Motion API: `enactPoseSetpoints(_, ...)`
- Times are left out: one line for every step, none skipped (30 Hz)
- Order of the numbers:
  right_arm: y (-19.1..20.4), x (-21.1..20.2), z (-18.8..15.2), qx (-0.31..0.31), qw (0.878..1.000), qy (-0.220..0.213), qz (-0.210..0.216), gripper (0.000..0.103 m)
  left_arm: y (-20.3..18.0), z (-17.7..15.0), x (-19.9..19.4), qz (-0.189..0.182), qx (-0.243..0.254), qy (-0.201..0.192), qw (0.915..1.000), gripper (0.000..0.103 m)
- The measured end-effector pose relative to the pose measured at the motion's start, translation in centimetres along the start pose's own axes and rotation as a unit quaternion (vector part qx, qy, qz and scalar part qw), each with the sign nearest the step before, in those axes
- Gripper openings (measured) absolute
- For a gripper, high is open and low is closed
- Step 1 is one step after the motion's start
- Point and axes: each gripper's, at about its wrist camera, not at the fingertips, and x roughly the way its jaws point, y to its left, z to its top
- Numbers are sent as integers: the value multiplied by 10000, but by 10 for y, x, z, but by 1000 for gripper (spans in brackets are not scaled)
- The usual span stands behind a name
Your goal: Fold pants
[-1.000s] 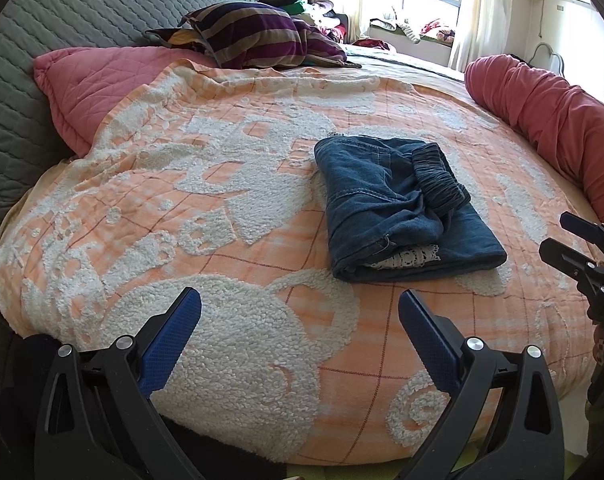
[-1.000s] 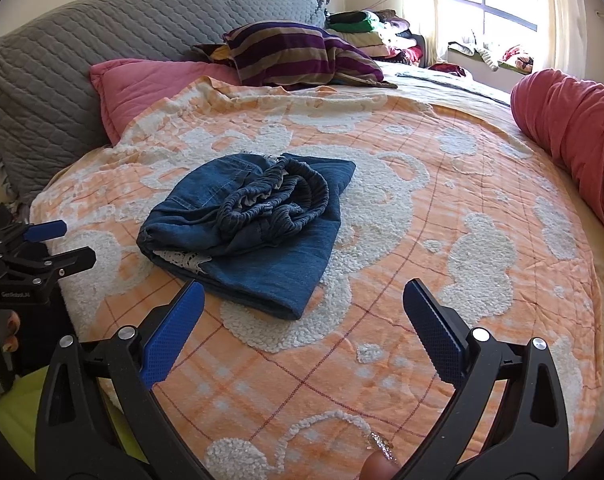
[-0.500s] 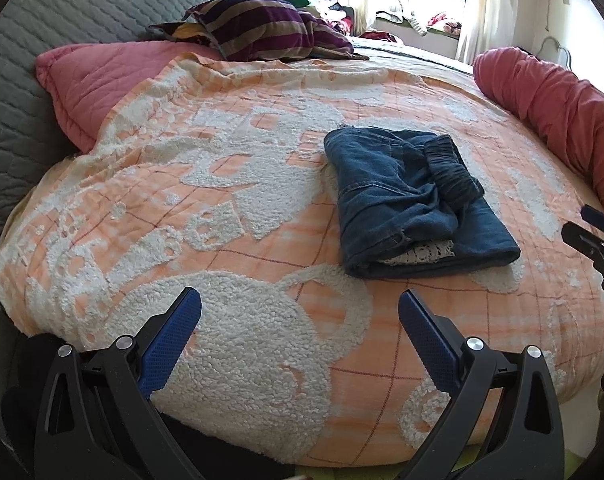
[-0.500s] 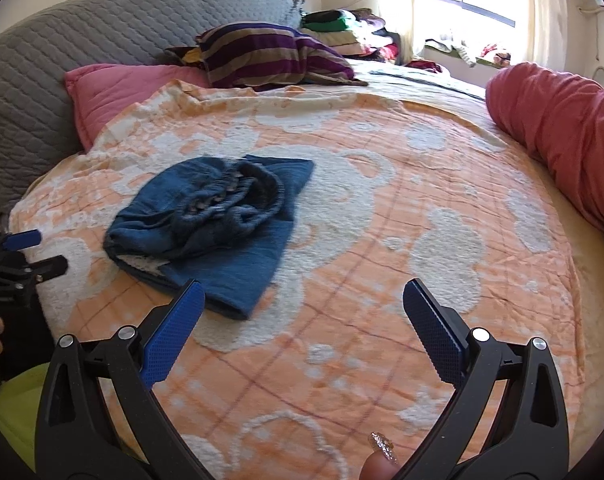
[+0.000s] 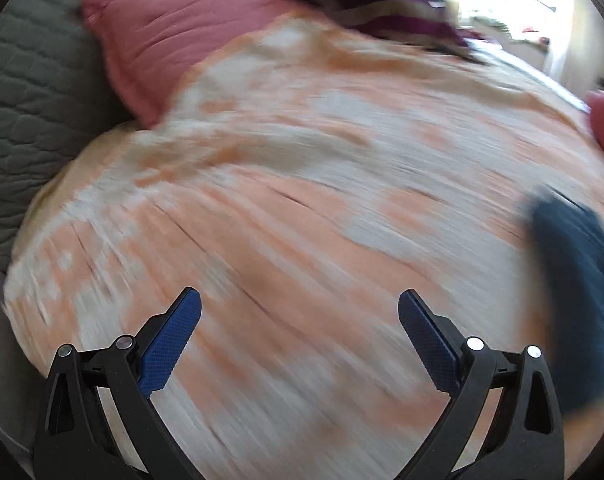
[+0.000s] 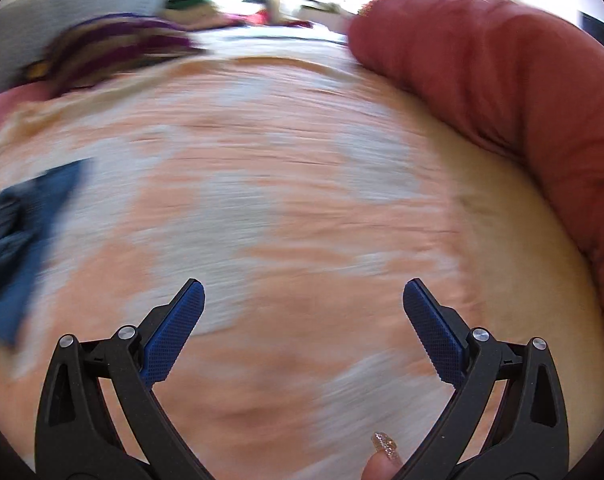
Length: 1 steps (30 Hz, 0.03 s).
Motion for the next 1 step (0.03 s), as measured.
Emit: enactPoseSetpoints(-15,10,7,178,9998,51,-40,94,11,14,14,152,-117,52,9998,98)
